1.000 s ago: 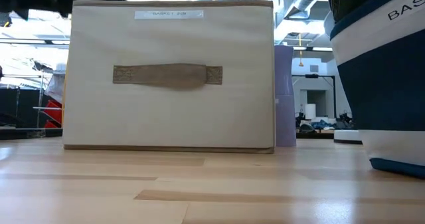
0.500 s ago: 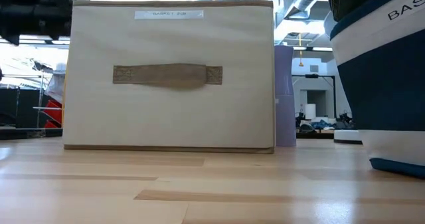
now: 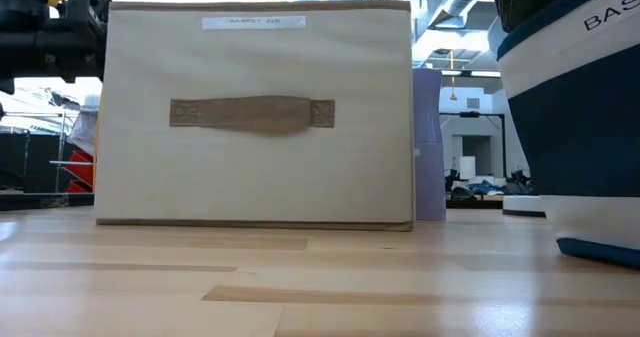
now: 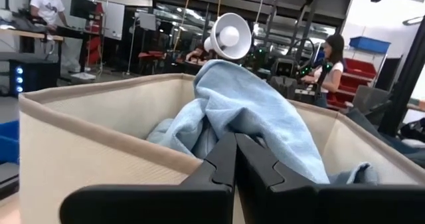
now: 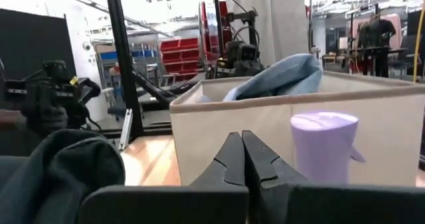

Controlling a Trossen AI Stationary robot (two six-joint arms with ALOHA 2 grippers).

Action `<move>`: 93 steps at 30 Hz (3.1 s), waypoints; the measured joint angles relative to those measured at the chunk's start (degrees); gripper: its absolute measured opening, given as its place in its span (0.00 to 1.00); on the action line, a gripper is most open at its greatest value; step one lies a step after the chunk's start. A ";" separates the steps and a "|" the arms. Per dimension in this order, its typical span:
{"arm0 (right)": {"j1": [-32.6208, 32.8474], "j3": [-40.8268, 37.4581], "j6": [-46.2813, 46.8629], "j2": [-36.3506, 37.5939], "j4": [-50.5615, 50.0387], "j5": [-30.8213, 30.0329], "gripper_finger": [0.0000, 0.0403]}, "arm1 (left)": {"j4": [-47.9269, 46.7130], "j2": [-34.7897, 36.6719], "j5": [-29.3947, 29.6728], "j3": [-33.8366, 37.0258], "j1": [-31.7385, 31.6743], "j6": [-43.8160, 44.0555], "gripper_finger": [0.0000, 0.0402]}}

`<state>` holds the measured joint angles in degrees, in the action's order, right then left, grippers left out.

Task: Sort clothes
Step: Return to Home Position

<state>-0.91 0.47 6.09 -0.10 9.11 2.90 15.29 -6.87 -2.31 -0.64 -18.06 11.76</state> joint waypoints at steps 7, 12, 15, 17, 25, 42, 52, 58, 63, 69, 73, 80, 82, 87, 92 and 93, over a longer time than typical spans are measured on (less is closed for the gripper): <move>-0.42 -0.02 -0.20 0.05 -1.56 -0.01 0.00 | -5.32 4.31 0.04 0.09 0.00 -1.40 0.00; -0.42 -0.05 -1.64 0.04 -3.14 0.00 0.00 | -7.32 6.11 -0.18 0.13 0.00 -2.29 0.00; -0.42 -0.07 -0.85 0.02 -4.71 0.00 0.00 | -8.73 6.81 -0.36 0.15 0.00 -2.25 0.00; -0.42 -0.07 -0.06 0.02 -5.72 0.00 0.00 | -8.69 6.75 -0.37 0.17 0.00 -1.69 0.00; -0.42 -0.11 -0.08 0.02 -7.27 -0.02 0.00 | -10.17 6.72 0.69 0.22 0.03 2.36 0.00; -0.42 -0.13 -0.05 0.02 -7.63 -0.04 0.00 | -10.50 6.13 2.41 0.24 0.04 -3.61 0.01; -0.42 -0.15 -0.05 0.02 -7.78 -0.02 0.00 | -10.36 6.13 2.45 0.24 0.04 -3.91 0.01; -0.42 -0.17 -0.04 0.02 -7.79 -0.02 0.00 | -10.29 6.13 2.47 0.24 0.04 -3.95 0.01; -0.42 -0.17 -0.03 0.02 -7.79 -0.02 0.00 | -10.27 6.13 2.49 0.24 0.04 -3.75 0.01; -0.42 -0.17 -0.03 0.02 -7.81 0.00 0.00 | -10.25 6.13 2.48 0.24 0.04 -3.73 0.01; -0.42 -0.17 -0.03 0.02 -7.80 0.00 0.00 | -10.25 6.13 2.48 0.24 0.04 -3.91 0.01; -0.42 -0.17 -0.03 0.02 -7.81 0.00 0.00 | -10.24 6.13 2.48 0.24 0.04 -3.90 0.01; -0.42 -0.17 -0.03 0.02 -7.81 0.00 0.00 | -10.25 6.13 2.47 0.24 0.04 -3.73 0.01; -0.42 -0.17 -0.03 0.02 -7.81 0.00 0.00 | -10.24 6.13 2.47 0.24 0.04 -3.83 0.01; -0.42 -0.17 -0.03 0.02 -7.81 0.02 0.00 | -10.23 6.13 2.47 0.24 0.04 -3.93 0.01; -0.42 -0.17 -0.03 0.02 -7.81 0.02 0.00 | -10.25 6.13 2.47 0.24 0.04 -3.94 0.01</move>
<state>-1.32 0.30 6.07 -0.08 1.30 2.91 5.04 -0.73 0.16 -0.40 -18.02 7.82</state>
